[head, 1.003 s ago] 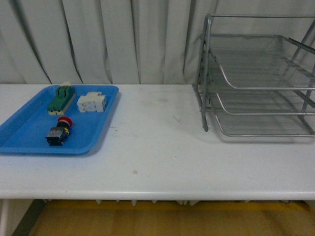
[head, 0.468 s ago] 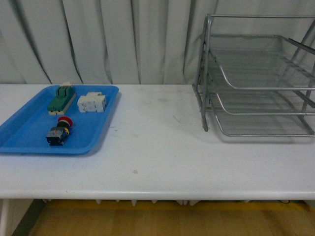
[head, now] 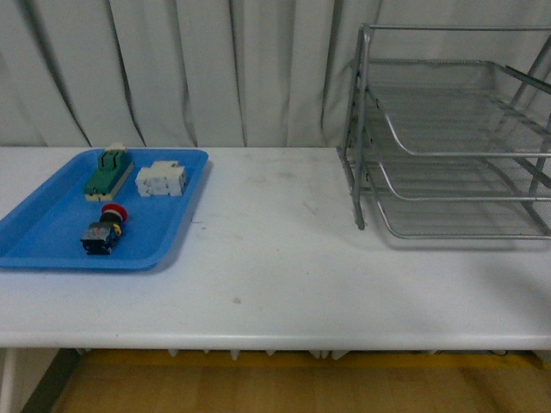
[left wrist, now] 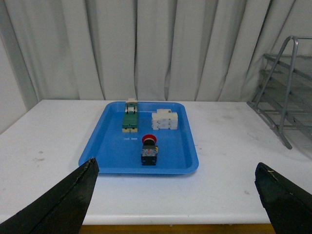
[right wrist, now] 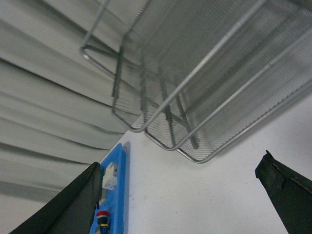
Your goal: Place button on rack with both arms
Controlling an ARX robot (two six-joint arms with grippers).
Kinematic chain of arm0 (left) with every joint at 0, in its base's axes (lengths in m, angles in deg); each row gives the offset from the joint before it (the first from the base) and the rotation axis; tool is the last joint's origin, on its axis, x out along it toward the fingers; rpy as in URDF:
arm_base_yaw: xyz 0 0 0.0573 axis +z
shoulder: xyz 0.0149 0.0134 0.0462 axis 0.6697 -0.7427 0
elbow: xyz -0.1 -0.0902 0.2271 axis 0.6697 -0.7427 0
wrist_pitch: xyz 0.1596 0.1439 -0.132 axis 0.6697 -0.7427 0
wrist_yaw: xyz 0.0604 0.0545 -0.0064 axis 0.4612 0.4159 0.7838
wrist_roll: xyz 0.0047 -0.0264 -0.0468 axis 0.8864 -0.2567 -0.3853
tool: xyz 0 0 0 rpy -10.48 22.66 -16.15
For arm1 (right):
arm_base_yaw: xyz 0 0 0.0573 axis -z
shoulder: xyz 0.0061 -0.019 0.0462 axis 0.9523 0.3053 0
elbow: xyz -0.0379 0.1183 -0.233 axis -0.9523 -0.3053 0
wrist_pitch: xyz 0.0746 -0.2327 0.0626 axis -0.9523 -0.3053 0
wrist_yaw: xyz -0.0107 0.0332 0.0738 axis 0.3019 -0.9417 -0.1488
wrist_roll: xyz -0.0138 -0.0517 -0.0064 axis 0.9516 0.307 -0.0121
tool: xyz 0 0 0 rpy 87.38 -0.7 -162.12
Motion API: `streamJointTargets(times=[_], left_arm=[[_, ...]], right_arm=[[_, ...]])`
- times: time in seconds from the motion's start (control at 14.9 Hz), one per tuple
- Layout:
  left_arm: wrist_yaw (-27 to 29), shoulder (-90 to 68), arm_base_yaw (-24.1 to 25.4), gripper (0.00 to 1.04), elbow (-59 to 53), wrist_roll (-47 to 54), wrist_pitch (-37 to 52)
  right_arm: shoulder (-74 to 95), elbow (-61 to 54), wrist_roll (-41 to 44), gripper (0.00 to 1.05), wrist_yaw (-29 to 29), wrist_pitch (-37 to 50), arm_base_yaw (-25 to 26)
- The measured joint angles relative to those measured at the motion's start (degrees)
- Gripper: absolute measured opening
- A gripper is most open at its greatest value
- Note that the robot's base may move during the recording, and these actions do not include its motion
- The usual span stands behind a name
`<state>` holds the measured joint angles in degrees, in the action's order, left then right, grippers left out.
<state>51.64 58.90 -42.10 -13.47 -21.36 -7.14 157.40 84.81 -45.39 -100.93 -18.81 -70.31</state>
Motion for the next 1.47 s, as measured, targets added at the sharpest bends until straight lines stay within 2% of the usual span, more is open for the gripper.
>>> streamJointTargets(times=[0.27,0.87,1.07,1.34,1.4,1.47], left_arm=[[0.0,0.0,0.0,0.98,0.0,0.0,0.0],[0.0,0.0,0.0,0.98,0.0,0.0,0.0],[0.0,0.0,0.0,0.98,0.0,0.0,0.0],[0.0,0.0,0.0,0.98,0.0,0.0,0.0],[0.0,0.0,0.0,0.98,0.0,0.0,0.0],[0.0,0.0,0.0,0.98,0.0,0.0,0.0]], right_arm=[[17.3,10.6,-8.5,0.98,1.2,0.9,-2.6],[29.9,28.6,-9.9,0.98,1.5,-6.9,-2.7],[34.8,35.1,-13.5,0.63,2.8,-7.7,-2.7],[35.9,31.1,-17.9,0.16,3.5,0.2,-3.1],[34.8,28.1,-21.6,0.09,3.2,2.8,-3.1],[34.4,24.5,-24.7,0.07,2.7,6.4,-3.1]])
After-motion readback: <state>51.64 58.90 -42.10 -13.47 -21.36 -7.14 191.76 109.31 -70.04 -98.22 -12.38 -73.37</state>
